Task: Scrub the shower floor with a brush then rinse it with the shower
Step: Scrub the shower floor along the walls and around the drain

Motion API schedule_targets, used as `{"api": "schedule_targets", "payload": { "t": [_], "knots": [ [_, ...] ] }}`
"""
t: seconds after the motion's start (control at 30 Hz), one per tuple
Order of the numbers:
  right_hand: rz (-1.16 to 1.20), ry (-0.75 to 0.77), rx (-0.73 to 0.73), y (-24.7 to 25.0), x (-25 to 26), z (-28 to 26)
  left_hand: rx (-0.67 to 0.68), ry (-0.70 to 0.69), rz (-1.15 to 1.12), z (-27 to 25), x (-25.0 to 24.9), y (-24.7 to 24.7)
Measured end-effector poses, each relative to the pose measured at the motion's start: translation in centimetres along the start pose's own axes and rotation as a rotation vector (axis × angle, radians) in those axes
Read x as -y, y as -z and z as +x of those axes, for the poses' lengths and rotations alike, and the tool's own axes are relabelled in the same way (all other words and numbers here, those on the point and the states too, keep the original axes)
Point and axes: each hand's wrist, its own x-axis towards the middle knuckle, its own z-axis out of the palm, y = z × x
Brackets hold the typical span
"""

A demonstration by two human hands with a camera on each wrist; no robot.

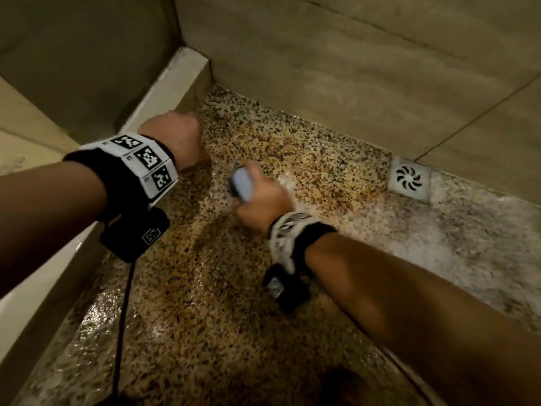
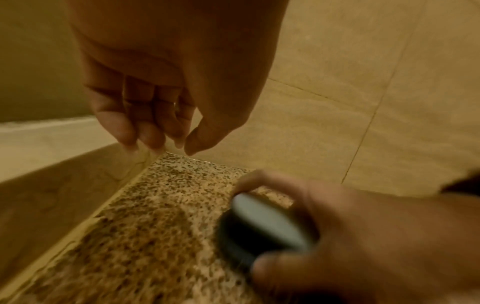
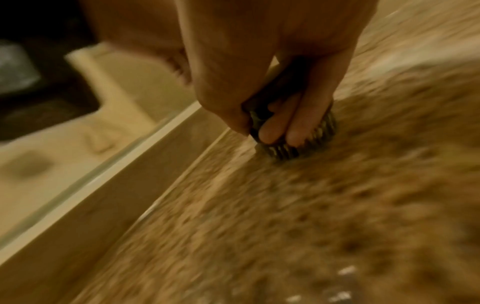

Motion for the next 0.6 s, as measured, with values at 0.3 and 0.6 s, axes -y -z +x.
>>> {"api": "schedule_targets", "payload": {
  "t": [0.3,0.6],
  "knots": [
    [-0.050,-0.483,-0.334,10.0,-9.1,-2.7,0.062,-0.127,0.055,-0.2,-0.7,-0.6],
    [0.043,-0.014,0.097,-4.3,5.7,1.0,-0.011,0.032,0.026,-0.8,1.2,-0.1]
  ]
}}
